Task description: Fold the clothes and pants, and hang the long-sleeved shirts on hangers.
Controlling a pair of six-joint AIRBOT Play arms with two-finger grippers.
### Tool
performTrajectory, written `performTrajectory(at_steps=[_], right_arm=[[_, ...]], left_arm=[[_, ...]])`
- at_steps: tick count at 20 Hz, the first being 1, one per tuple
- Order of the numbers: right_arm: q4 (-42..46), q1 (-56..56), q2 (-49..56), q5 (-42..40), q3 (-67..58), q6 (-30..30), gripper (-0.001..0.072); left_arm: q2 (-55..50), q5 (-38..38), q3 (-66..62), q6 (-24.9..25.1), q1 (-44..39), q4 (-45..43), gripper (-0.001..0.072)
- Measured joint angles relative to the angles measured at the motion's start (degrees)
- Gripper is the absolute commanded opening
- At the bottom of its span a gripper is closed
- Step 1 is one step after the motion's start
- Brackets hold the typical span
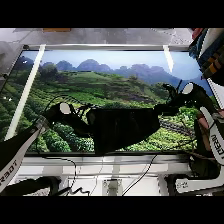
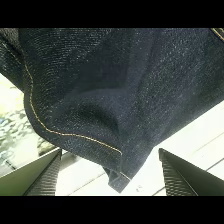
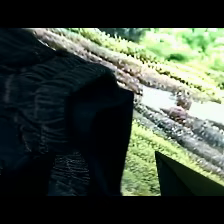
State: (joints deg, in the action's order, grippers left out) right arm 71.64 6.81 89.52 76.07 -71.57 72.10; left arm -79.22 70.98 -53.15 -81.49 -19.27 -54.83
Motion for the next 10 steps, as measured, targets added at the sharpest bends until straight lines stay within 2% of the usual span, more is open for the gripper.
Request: performTrajectory(at_steps=[4,10], right_arm=[[-0.90,3.13,4.61,2.01,-1.27,-2.27,0.0667],[-16.92,7.52,11.96,5.05,-1.68,-7.93,0.0668]], left_arm=[[0.00,-0.02,0.00,0.02,0.26,-0.04,0.0697],[-0.04,-3.26,0.00,0.42,0.31,-0.07,0.0695]])
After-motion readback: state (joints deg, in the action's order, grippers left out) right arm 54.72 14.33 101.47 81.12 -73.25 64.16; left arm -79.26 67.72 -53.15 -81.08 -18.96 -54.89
